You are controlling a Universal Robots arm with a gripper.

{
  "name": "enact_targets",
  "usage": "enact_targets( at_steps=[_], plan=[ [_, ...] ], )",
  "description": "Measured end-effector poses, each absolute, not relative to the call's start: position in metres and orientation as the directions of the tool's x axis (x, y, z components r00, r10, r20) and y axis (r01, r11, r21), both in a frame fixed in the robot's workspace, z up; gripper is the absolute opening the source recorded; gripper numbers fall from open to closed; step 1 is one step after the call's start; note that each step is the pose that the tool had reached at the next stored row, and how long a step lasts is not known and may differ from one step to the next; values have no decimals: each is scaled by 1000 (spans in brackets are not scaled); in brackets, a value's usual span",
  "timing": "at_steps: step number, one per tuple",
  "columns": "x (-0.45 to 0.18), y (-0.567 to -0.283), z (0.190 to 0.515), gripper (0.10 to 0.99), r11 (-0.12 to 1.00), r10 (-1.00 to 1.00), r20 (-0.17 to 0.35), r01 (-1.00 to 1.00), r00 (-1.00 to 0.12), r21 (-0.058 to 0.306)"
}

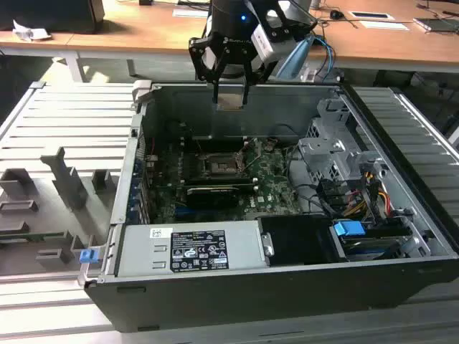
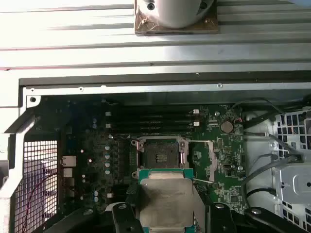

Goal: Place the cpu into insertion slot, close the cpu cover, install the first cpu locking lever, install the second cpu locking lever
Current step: 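Place the cpu into insertion slot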

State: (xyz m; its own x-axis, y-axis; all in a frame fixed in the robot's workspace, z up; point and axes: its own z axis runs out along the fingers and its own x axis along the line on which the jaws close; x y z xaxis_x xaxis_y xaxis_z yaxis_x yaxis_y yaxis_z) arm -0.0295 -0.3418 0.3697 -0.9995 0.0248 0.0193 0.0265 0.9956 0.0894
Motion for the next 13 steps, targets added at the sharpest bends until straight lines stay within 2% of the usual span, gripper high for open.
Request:
enact_targets(
  at_steps=[5, 13],
  plan=[
    [-30, -342, 369, 529, 991, 99, 19, 100, -995, 89],
    [-30, -342, 366, 529, 989, 113, 20, 114, -993, 89]
  ],
)
